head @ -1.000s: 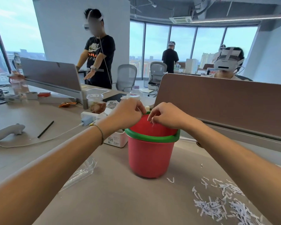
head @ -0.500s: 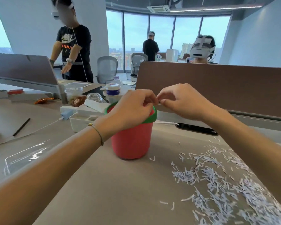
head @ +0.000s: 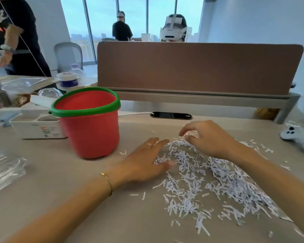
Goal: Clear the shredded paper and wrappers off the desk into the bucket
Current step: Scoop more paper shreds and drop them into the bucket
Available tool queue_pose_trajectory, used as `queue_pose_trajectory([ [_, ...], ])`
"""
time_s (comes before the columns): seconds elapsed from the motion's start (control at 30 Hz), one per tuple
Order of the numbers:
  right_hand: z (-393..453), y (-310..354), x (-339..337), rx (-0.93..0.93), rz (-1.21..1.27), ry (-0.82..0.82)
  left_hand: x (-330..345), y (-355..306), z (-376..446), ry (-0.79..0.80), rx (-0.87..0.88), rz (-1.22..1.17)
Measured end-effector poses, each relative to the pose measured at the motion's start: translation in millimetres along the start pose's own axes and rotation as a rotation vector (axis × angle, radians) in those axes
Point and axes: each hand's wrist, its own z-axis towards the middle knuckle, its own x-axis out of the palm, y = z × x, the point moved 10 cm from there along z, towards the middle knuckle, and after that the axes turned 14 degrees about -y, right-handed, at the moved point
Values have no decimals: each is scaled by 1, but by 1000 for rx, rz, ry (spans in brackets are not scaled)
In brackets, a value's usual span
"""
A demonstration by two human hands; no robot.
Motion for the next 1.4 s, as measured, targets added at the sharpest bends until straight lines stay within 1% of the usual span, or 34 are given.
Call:
queue_pose_trajectory([
  [0.1, -16, -31, 5, 78, -7, 16, 23, 4, 11, -17, -12, -7],
  [0.27, -39, -69, 5, 181, -13, 44, 47, -2, 51, -53, 33, -30],
  [0.4, -54, -87, 4, 221, -29, 57, 69, -35, 55, 35, 181, -44],
  [0.5, -64, -95, 1, 231, -39, 56, 78, -56, 40, 68, 301, 11],
  [0.53, -67, -97, 0, 233, -35, 55, 77, -60, 36, 40, 328, 30],
  [0.63, -78, -103, 0, 232, -18, 54, 63, -68, 35, -122, 376, 36],
  [0.67, -82, -105, 0, 231, -13, 54, 61, -69, 35, -155, 381, 45],
  [0.77, -97, -114, 6, 238, -12, 72, 59, -72, 37, -200, 408, 73],
  [0.9, -117, -126, 22, 289, -33, 158, 62, -74, 45, -211, 410, 145],
  [0.97, -123, -120, 29, 270, -46, 182, 60, -74, 51, -212, 373, 146],
  [1.03, -124, -110, 34, 213, -85, 175, 55, -73, 54, -232, 334, 99],
  [1.1, -121, -103, 37, 162, -109, 139, 49, -72, 55, -255, 308, 69],
  [1.23, -105, -99, 37, 78, -171, 34, 43, -66, 55, -282, 299, 97],
  [1.4, -89, -101, 37, 4, -263, -14, 40, -55, 57, -288, 273, 94],
])
